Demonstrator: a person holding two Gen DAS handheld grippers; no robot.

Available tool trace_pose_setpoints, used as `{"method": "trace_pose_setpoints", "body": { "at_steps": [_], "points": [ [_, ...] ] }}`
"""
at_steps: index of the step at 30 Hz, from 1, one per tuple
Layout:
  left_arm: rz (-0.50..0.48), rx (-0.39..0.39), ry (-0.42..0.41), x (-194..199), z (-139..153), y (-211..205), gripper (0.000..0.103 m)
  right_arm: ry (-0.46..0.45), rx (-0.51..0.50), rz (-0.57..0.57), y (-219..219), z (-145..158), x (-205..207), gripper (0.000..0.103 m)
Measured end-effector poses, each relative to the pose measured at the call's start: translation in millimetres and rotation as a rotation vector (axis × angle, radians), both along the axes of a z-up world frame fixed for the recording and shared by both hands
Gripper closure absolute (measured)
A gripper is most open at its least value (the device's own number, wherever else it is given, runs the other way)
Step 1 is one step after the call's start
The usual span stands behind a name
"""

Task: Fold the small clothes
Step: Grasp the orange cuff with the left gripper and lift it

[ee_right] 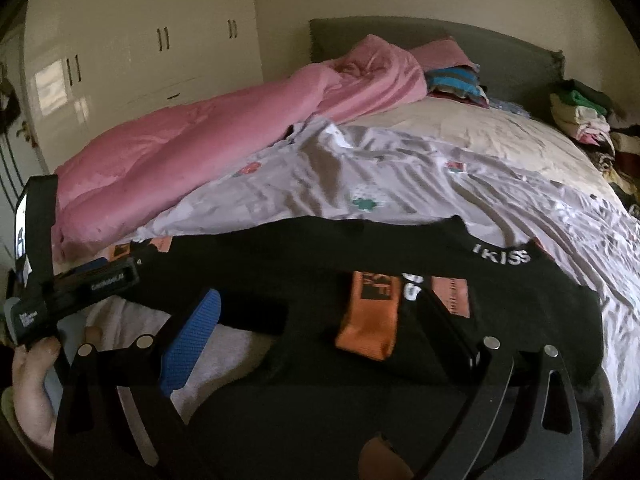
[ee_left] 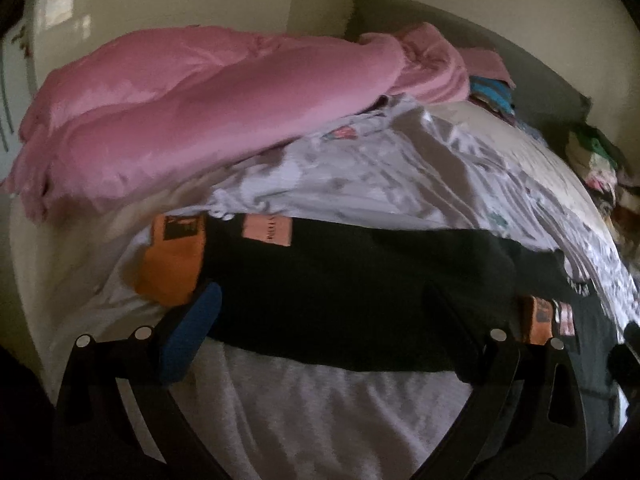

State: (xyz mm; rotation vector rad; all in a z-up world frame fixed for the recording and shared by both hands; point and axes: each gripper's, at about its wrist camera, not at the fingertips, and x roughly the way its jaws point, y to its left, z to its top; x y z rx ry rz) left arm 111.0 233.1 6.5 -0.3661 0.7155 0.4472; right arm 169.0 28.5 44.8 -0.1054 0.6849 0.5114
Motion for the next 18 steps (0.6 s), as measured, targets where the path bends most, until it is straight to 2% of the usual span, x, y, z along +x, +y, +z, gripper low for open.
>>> {"method": "trace_pose_setpoints", "body": {
  "at_steps": [6, 13, 18],
  "points": [
    [0.067, -0.041, 0.009, -6.5, -7.1, 23.4, 0.010, 0.003, -0.012, 0.057, 23.0, -2.2, -0.5, 0.006],
    [0.158, -0.078, 0.030, -13.7, -17.0, 51.2, 0.009, 0.048, -0.016, 0.155, 52.7, -11.7, 0.4, 0.006],
    [0.217, -0.141, 0.059, -17.8, -32.3, 75.0, 0.010, 0.051, -0.029, 0.196, 71.1, -16.9, -2.6, 0.006]
  ]
}}
